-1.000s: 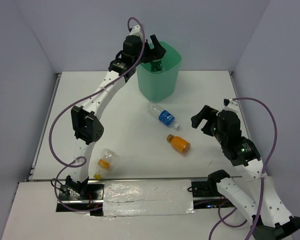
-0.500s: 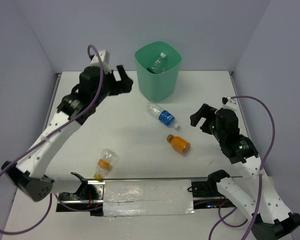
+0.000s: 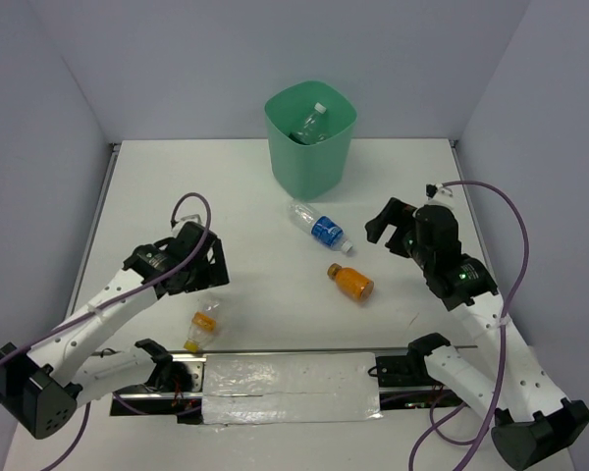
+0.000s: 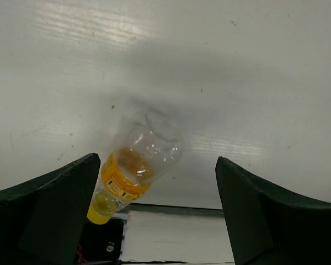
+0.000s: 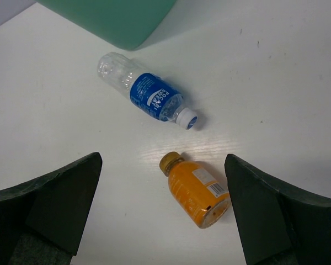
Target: Put the plastic bottles in the bin
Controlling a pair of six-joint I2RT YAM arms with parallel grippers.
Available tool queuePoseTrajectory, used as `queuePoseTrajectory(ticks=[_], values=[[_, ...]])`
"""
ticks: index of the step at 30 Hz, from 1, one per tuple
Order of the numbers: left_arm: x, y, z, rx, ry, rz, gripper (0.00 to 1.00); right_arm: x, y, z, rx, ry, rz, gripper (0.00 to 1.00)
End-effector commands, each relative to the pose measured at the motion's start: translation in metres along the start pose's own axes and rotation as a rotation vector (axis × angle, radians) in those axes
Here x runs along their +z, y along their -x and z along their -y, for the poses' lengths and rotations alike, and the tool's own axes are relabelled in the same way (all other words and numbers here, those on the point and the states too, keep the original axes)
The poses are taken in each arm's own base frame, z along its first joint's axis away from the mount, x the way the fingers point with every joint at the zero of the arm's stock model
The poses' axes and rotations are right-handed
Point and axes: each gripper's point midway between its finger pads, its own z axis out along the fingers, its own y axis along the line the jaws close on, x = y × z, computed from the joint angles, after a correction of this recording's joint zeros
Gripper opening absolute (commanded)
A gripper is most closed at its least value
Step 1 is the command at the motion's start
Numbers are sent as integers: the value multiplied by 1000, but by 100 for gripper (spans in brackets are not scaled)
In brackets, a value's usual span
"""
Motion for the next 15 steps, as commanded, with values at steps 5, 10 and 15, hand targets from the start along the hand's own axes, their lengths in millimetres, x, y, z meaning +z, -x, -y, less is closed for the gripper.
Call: queuePoseTrajectory(ticks=[5,10,15], values=[[-3,-31,-5,-129,49,-113,99,3,7,-12,12,42,27,100],[6,-46,-3,-118,88,-154,99,4,7,-12,10,41,26,100],[15,-57,-15,-113,210,-183,99,2,8,-12,8,42,27,100]])
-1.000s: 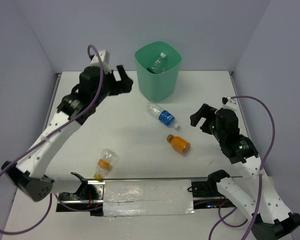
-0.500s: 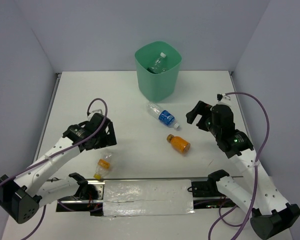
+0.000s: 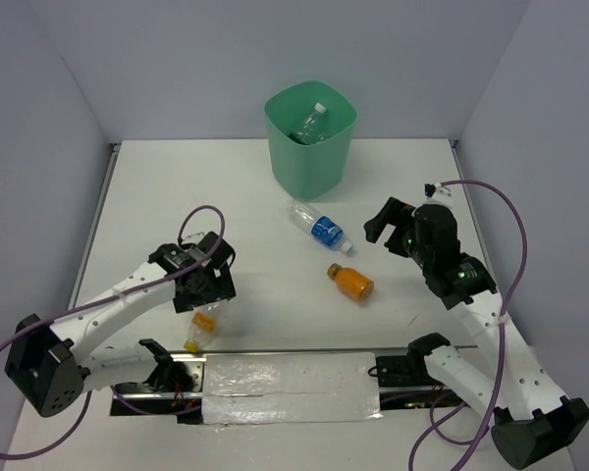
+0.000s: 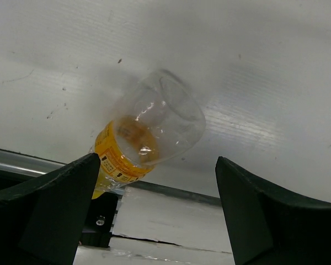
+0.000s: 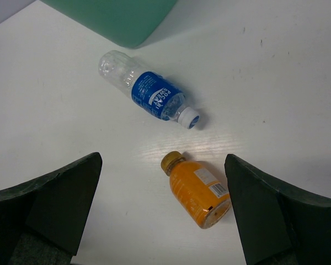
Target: Put the plastic bottles in the bin
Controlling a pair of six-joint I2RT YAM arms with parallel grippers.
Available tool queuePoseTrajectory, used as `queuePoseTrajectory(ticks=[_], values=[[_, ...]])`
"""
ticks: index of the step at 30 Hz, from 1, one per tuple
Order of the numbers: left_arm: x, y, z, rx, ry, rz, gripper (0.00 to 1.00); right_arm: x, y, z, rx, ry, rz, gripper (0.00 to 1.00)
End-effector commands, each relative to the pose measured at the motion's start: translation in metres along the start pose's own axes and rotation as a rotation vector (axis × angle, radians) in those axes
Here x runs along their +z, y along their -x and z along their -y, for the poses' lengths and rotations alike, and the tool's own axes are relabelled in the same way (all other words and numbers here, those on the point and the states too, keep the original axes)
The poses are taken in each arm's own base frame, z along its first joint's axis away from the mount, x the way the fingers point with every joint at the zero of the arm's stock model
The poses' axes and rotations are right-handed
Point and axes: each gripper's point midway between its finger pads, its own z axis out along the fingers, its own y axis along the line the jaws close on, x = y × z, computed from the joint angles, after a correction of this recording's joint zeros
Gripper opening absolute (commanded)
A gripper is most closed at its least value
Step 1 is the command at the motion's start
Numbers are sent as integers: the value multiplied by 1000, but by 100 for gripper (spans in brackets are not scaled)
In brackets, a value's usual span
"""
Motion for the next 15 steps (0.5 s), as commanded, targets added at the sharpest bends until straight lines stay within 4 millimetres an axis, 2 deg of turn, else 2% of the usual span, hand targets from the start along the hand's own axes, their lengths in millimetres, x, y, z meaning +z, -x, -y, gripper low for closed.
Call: queuePoseTrajectory(ticks=[1,6,15], values=[[5,-7,-15,-22,113,-5,99,0,9,-10,9,34,38,100],[16,-11,-23,-12,214,-12,99,0,9,-10,10,35,39,100],[39,-13,-16,-3,255,-17,99,-1,10,-10,5,33,39,100]])
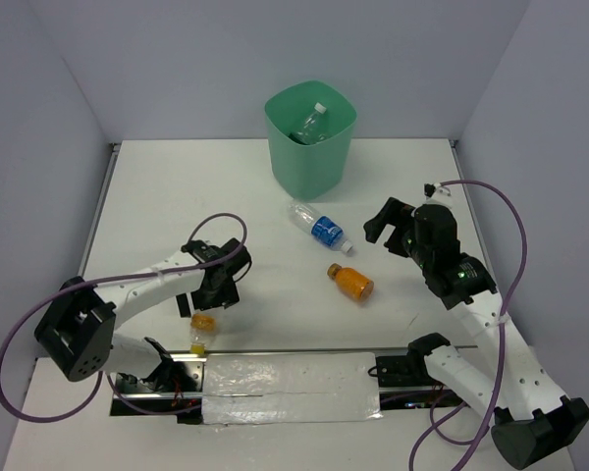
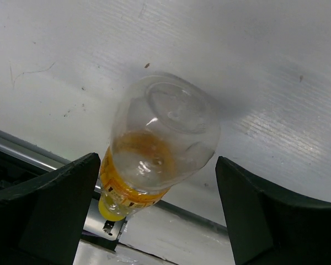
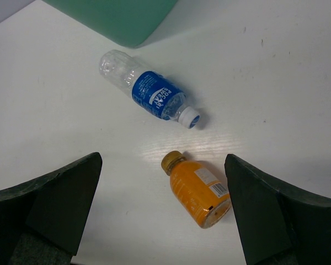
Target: Put the plastic bottles in the bin
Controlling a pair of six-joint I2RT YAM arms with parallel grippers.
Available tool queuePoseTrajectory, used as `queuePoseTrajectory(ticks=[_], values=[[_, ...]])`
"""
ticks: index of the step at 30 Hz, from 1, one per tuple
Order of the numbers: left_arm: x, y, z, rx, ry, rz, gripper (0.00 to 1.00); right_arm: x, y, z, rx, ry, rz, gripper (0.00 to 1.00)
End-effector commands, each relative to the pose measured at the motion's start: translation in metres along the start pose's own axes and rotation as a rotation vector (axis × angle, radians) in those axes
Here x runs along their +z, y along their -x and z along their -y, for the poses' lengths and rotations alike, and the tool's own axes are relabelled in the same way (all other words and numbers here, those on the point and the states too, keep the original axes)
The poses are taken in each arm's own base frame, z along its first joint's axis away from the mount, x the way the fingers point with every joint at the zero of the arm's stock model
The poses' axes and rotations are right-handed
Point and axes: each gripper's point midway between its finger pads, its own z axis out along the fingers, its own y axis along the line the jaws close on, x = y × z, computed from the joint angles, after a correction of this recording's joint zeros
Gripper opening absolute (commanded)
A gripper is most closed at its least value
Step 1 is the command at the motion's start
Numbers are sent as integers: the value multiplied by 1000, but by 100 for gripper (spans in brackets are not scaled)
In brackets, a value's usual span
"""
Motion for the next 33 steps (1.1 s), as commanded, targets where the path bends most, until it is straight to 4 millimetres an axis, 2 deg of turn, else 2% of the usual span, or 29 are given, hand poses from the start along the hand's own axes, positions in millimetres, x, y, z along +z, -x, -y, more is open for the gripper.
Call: queuePoseTrajectory(ticks=[1,4,13,16,21,22,24,25,27,28,30,31,32,33], values=[[8,1,2,-16,26,17,99,-1,11,-9,8,29,43,100],[13,0,4,-15,26,13,99,0,10,-8,8,26,40,100],[17,13,12,5,33,67,78,0,11,-10,8,29,41,100],[8,26,23,22,-1,104,71,-1,12,-9,5,24,46,100],[-31,59,51,60,-126,184,65,-2,14,-8,4,22,51,100],[-50,72,62,56,-181,212,64,-3,14,-8,3,22,53,100],[-73,88,70,94,-230,259,64,-3,15,-8,2,19,57,100],[-103,110,83,81,-292,320,64,-3,16,-8,1,19,59,100],[-132,136,93,117,-334,400,64,-4,18,-8,2,17,68,100],[-172,161,106,94,-412,483,64,-4,18,-8,4,16,69,100],[-199,187,120,137,-439,566,64,-6,20,-8,6,18,75,100],[-241,212,128,102,-515,655,64,-7,20,-9,8,20,77,100],[-256,224,132,125,-530,704,64,-8,22,-9,10,22,81,100],[-287,245,144,94,-586,771,63,-9,22,-8,7,17,83,100]])
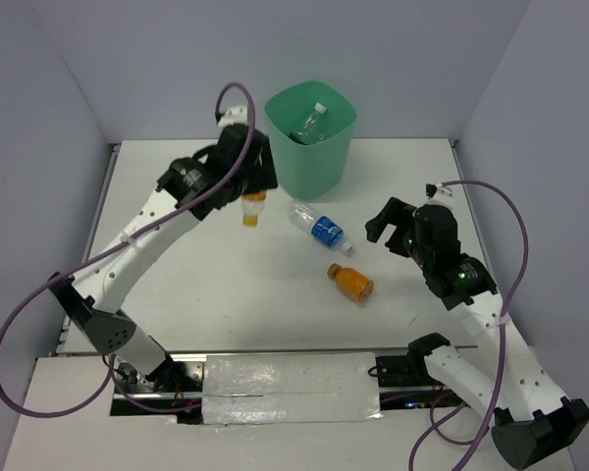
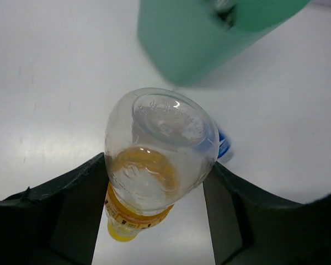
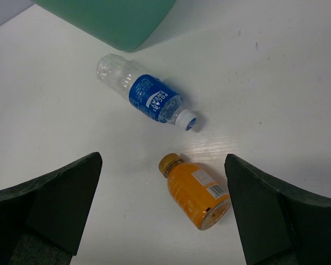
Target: Put the plastic bottles in the bin
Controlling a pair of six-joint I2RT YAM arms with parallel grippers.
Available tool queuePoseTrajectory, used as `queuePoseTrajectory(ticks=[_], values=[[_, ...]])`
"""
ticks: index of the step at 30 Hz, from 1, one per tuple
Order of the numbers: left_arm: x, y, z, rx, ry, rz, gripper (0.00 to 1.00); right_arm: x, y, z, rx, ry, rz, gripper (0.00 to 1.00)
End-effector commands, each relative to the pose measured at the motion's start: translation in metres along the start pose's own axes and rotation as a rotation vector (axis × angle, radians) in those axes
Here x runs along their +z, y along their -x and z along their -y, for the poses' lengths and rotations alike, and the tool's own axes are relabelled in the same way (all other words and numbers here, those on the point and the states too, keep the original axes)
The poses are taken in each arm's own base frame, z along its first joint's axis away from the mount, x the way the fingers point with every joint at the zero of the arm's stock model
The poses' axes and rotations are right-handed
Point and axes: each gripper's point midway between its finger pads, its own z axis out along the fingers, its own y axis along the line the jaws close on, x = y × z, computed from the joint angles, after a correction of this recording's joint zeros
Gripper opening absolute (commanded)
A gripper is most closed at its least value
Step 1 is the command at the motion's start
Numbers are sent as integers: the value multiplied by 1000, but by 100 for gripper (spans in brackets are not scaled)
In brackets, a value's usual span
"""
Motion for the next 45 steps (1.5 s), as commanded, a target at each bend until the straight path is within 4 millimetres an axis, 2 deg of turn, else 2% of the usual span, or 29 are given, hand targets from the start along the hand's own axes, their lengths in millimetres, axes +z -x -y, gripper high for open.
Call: queuePoseTrajectory(ticks=[1,2,3,4,6,7,13,14,15,16,17,19,20,22,25,26,27,28,30,32,36,37,39,40,41,42,43,44,45], values=[[-13,83,37,78,-92,209,63,-10,20,-9,8,27,71,100],[-14,97,45,108,-113,242,63,-13,21,-10,8,32,78,100],[-1,102,57,122,-119,248,63,-14,21,-8,7,23,76,100],[-15,132,69,90,-164,328,63,-16,21,-8,8,25,77,100],[-3,145,86,108,-199,359,64,-21,20,-7,7,29,74,100],[-9,167,94,79,-239,429,65,-22,20,-6,8,26,74,100],[0,210,131,59,-401,643,68,-35,12,4,3,3,57,100],[14,208,135,60,-396,644,68,-36,8,8,0,-9,48,100],[8,223,137,44,-417,683,68,-37,7,10,0,-15,46,100],[12,227,138,31,-425,689,68,-40,8,12,1,-17,57,100],[29,225,141,34,-424,678,68,-41,5,15,3,-25,52,100],[34,236,142,5,-459,706,69,-44,5,16,8,-26,56,100],[47,239,139,-7,-462,710,69,-45,5,16,11,-28,55,100],[61,237,140,-33,-494,682,69,-47,6,17,14,-28,60,100],[96,225,134,-58,-489,623,72,-49,7,17,17,-30,65,100],[104,222,132,-59,-486,607,87,-49,8,18,17,-34,67,100],[110,219,132,-62,-487,592,96,-50,8,17,18,-32,70,100],[121,210,134,-51,-493,563,99,-50,8,17,19,-32,68,100],[125,205,135,-43,-499,533,99,-50,9,17,21,-32,70,100],[121,201,137,-37,-517,517,99,-51,10,16,26,-28,73,100],[90,208,139,-18,-541,528,99,-52,11,15,30,-25,77,100],[75,207,136,-10,-534,516,99,-52,11,16,30,-31,79,100],[65,190,136,14,-513,473,99,-50,10,17,30,-35,79,100],[53,169,134,33,-498,420,99,-49,11,17,26,-35,84,100],[47,146,124,40,-451,371,99,-45,9,17,16,-33,80,100],[25,161,117,5,-446,415,99,-42,8,17,6,-32,79,100],[44,123,107,26,-388,321,99,-39,7,15,-6,-21,69,100],[43,112,94,-15,-342,300,100,-33,4,14,-20,-23,48,100],[25,108,80,-41,-323,289,99,-29,5,10,-46,-12,45,100]])
